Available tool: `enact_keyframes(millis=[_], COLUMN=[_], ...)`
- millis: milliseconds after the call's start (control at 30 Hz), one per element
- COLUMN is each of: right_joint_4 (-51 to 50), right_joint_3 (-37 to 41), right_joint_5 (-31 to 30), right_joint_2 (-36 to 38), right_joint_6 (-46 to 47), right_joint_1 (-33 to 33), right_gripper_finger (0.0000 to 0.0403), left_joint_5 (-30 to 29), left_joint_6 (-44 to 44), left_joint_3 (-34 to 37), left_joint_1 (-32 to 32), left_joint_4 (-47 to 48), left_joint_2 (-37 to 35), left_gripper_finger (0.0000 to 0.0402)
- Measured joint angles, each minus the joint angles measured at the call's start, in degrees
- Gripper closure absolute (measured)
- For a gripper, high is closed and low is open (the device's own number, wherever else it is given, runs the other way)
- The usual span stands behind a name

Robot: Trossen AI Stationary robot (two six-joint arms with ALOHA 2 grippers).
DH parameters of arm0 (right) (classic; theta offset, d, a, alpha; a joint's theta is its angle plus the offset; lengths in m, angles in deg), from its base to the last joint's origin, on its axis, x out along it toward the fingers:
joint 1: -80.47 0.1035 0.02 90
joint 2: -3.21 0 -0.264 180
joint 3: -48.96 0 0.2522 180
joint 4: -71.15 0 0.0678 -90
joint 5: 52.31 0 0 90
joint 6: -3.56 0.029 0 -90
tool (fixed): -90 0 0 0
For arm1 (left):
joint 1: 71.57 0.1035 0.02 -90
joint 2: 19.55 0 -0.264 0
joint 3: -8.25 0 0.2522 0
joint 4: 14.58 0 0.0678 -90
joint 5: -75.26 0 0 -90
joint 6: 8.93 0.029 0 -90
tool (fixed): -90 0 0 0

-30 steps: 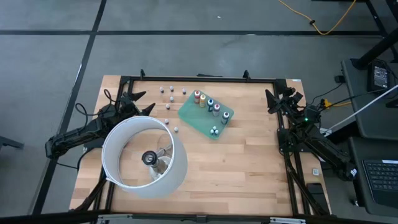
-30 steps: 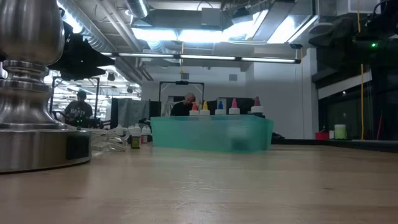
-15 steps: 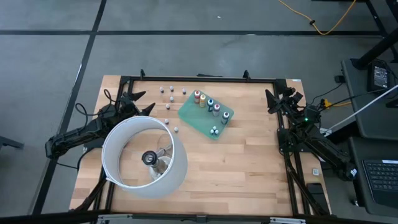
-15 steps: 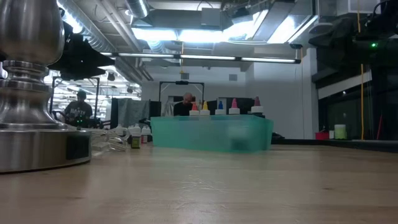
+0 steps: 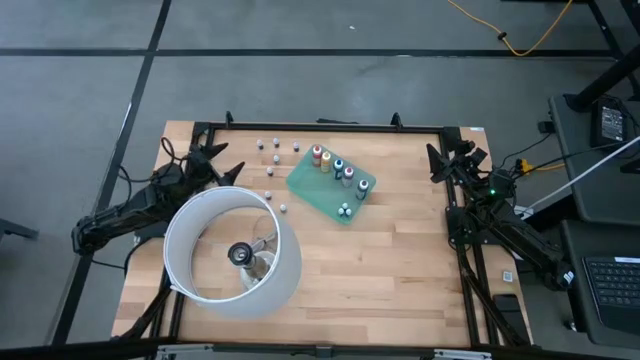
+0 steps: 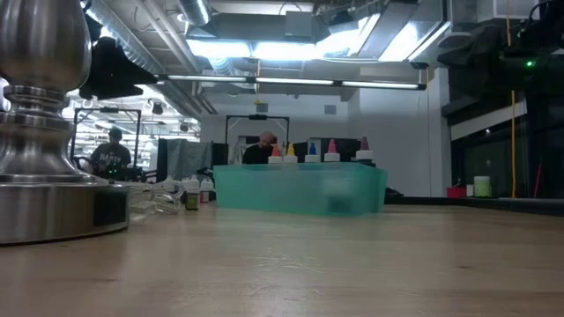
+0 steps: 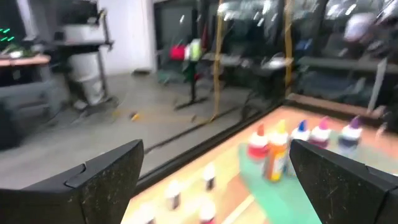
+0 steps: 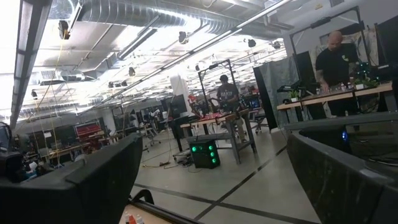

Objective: Pick & Place food coloring
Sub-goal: Put the small black food coloring bottle into the green bin

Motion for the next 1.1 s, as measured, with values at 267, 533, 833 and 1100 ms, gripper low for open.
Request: enact_keyframes(millis=[267, 533, 833, 1100], right_joint_4=[0.0, 0.0, 0.0, 0.0], right_joint_3=[0.0, 0.0, 0.0, 0.0], right_joint_5=[0.0, 0.0, 0.0, 0.0], right_joint_2=[0.0, 0.0, 0.0, 0.0], right_joint_6=[0.0, 0.0, 0.0, 0.0], right_joint_1=[0.0, 0.0, 0.0, 0.0], right_gripper_finger=[0.0004, 0.0004, 0.0004, 0.0004], left_joint_5=[-8.1, -11.0, -11.5, -7.4], left_joint_6=[-13.6, -27.6, -46.6, -59.2], left_joint_3=[-12.5, -28.7, -47.8, -58.8], left_joint_1=[0.0, -0.1, -1.7, -2.8], left_joint_4=[8.8, 9.9, 23.0, 34.8], left_joint_2=[15.5, 39.5, 58.0, 68.3], left_gripper_finger=[0.0002, 0.0002, 0.0002, 0.0002])
